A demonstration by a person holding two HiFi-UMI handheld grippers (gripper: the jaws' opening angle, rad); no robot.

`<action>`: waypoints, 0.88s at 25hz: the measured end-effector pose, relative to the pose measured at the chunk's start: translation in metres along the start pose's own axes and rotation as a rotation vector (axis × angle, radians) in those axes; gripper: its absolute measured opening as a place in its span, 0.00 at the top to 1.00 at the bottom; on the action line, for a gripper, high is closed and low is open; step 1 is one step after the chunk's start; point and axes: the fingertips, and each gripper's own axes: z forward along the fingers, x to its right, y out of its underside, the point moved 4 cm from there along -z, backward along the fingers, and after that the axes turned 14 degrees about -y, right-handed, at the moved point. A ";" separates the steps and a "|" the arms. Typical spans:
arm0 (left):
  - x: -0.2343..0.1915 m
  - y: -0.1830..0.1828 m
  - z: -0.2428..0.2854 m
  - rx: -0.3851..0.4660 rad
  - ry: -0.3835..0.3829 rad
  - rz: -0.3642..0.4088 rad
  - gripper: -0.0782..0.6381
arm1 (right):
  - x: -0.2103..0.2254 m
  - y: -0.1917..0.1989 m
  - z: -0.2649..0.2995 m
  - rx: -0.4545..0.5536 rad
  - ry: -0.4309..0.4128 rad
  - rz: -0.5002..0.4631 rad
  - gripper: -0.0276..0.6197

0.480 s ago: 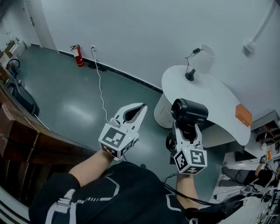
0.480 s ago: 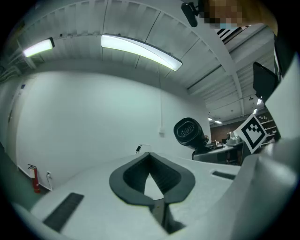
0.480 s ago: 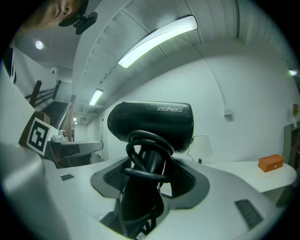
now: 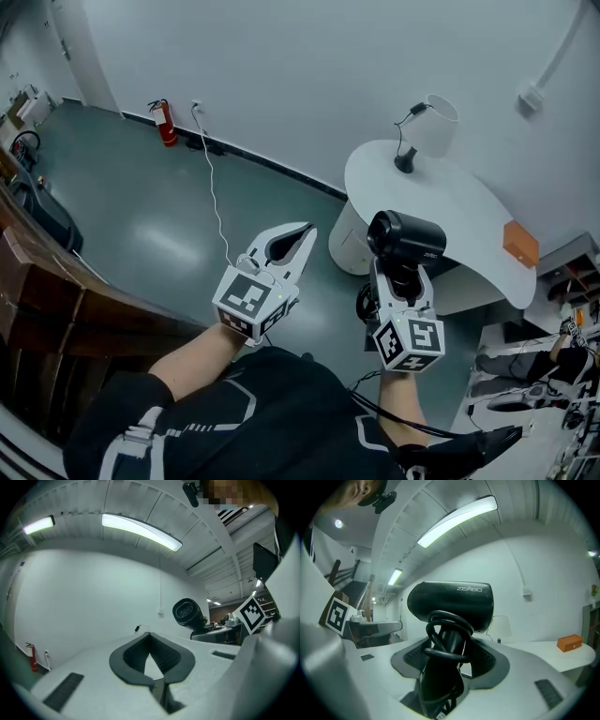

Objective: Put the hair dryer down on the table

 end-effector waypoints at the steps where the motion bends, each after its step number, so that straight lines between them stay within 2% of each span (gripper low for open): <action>1: 0.000 0.000 -0.001 0.000 0.003 -0.001 0.88 | -0.001 0.000 0.000 0.003 0.000 0.004 0.55; 5: 0.002 0.001 -0.002 -0.002 0.025 -0.011 0.88 | -0.001 -0.003 -0.001 0.031 0.009 0.039 0.55; 14: 0.004 0.001 -0.005 0.015 0.122 -0.040 0.88 | -0.009 -0.007 -0.015 0.025 0.105 0.018 0.55; 17: 0.007 0.003 -0.002 0.018 0.166 -0.043 0.88 | -0.006 -0.009 -0.020 0.027 0.141 0.016 0.55; 22: 0.020 0.006 0.004 0.011 0.197 -0.038 0.88 | 0.006 -0.009 -0.036 0.039 0.181 0.013 0.55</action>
